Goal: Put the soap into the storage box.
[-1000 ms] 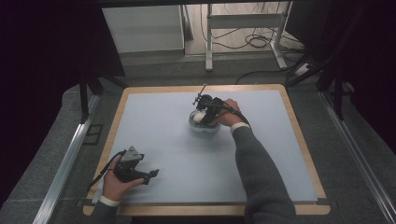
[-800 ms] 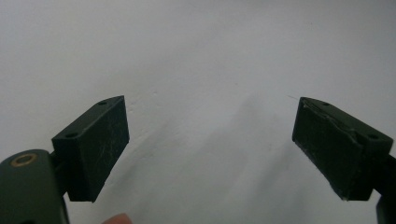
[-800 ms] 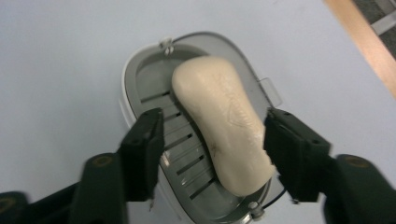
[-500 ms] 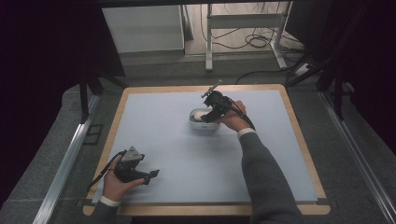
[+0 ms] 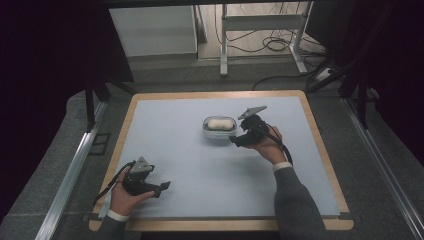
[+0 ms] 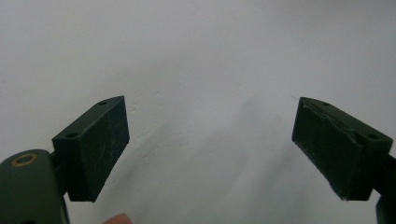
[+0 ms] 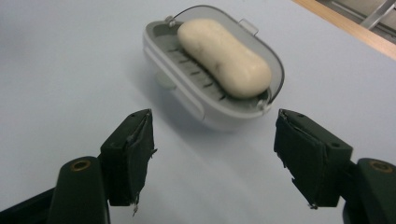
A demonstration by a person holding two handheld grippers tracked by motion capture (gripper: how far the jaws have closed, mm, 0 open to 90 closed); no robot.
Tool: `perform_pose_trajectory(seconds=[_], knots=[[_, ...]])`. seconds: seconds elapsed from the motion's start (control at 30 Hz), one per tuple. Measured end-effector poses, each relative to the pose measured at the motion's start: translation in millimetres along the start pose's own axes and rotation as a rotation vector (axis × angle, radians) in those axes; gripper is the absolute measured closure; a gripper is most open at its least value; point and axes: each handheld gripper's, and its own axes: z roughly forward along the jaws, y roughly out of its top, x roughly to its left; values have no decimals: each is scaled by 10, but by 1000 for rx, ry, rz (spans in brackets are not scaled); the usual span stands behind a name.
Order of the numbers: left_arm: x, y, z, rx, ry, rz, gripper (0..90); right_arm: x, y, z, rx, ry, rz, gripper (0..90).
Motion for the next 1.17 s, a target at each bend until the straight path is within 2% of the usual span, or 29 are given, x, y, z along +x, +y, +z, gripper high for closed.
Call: perform_pose_trajectory(seconds=[0.17,0.2,0.23,0.27,0.3,0.33,0.37,0.4,0.43,0.5,0.6,0.63,0.77,0.8,0.9,1.0,1.17], knots=[[-2,-1,10,4,8,0,115,60,-282,-131,-21,-12,14,277],[-2,-2,10,3,8,0,115,86,-402,-183,-23,-21,21,276],[-2,-2,9,3,10,0,115,86,-402,-183,-23,-21,21,276],[-1,-2,9,3,11,0,115,104,-530,-232,-20,-32,32,274],[2,-1,9,4,13,5,115,104,-530,-232,-20,-32,32,274],[-1,-2,9,3,14,1,115,119,-660,-280,-15,-44,45,272],[1,-2,10,2,15,4,115,119,-660,-280,-15,-44,45,272],[0,-2,12,4,16,4,115,127,-784,-335,-19,-55,64,272],[0,-2,14,5,15,6,115,127,-784,-335,-19,-55,64,272],[-3,-2,23,8,17,7,115,139,-891,-381,-31,-61,79,273],[-7,-2,25,10,17,7,115,154,-1026,-427,-16,-75,82,270],[-6,-2,23,12,19,7,115,166,-1120,-463,-27,-81,95,272],[-2,2,10,3,13,2,115,167,-1222,-489,2,-92,89,263],[0,2,9,3,13,2,115,149,-1280,-517,-10,-108,93,267],[-1,3,15,1,6,1,115,116,-1316,-532,-20,-98,120,267],[-6,2,22,6,6,2,116,99,-1331,-524,-18,-105,122,267],[1,3,9,0,8,3,116,130,-1305,-518,-22,-122,93,258]])
